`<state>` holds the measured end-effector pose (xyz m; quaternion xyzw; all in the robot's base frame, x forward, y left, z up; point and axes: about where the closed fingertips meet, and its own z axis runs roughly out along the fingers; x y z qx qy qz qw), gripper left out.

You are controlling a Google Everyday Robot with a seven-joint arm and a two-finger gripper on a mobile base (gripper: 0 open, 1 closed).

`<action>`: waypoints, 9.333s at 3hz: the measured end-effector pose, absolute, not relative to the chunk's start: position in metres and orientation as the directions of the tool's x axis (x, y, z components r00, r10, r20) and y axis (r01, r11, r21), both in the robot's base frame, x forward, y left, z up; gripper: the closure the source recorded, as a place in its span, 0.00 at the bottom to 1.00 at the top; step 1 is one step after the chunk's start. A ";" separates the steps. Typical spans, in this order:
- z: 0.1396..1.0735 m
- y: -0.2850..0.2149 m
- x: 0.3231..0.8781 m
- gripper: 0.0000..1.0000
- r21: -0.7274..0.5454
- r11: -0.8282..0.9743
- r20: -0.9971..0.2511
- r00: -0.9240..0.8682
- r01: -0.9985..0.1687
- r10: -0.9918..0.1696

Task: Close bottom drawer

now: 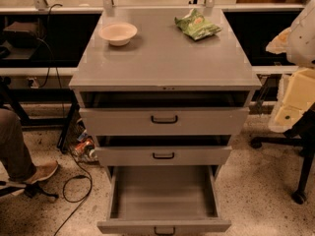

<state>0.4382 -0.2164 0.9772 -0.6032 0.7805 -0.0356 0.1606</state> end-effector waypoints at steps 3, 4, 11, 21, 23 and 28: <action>0.884 -0.211 0.432 0.00 -0.176 0.362 -0.221 -0.322 -0.915 -0.921; 0.804 -0.203 0.423 0.00 -0.122 0.414 -0.204 -0.385 -0.902 -0.900; 0.509 -0.218 0.347 0.42 0.325 0.684 -0.007 -0.724 -0.654 -0.689; 0.218 -0.207 0.352 1.00 0.608 0.673 -0.064 -0.871 -0.421 -0.488; 0.171 -0.203 0.373 1.00 0.622 0.604 -0.185 -0.843 -0.498 -0.505; 0.160 -0.172 0.419 1.00 0.546 0.504 -0.419 -0.739 -0.670 -0.528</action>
Offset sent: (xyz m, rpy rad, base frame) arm -0.0064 0.0101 -0.1643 0.0431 0.2097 -0.1050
